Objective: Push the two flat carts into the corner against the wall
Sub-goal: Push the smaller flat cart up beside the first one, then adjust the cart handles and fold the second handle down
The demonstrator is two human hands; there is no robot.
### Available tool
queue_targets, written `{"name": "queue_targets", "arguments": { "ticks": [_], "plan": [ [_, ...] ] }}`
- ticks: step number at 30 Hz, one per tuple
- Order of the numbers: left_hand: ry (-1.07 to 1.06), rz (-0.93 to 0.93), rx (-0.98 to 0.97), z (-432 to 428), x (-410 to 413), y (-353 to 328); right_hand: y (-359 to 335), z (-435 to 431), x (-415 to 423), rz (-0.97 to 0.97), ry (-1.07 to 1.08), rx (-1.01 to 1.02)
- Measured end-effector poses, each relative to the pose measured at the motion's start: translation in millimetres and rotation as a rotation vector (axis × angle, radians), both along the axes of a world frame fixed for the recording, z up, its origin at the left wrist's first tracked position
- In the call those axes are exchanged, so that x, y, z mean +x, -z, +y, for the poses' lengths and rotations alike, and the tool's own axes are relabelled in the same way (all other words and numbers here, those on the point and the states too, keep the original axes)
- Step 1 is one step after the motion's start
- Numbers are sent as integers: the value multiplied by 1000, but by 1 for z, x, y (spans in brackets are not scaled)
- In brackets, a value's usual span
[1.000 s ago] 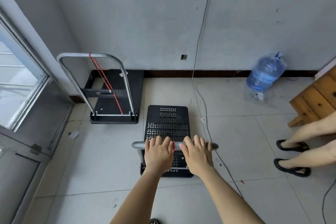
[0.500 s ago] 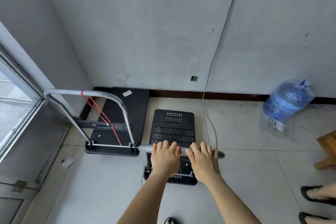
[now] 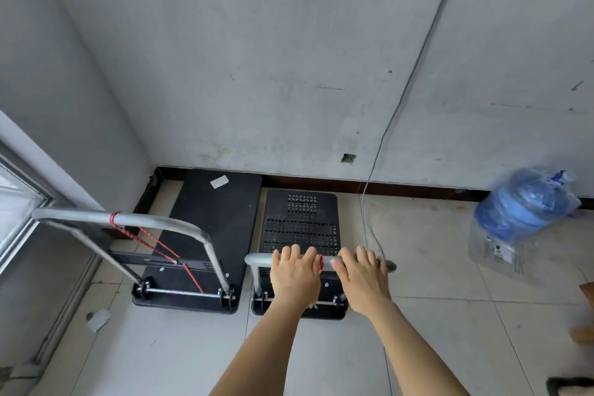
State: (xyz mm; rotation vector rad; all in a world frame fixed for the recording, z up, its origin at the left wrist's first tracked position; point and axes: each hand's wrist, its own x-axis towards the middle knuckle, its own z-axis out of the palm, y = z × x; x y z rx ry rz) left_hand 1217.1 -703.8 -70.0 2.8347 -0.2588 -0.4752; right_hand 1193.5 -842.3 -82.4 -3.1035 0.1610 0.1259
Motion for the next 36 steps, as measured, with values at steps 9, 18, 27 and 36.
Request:
{"name": "queue_targets", "arguments": {
  "ticks": [9,18,27,36],
  "plan": [
    [41,4,23,0,57,0,3,-3,54,46,-26,15],
    [58,16,17,3,61,0,7,-3,58,9,11,-4],
    [-71,-144,-9,100,62,-28,-17,-1,84,297,-6,59],
    [-187,-299,39,306,136,-76,-87,188,181,253,16,328]
  ]
}}
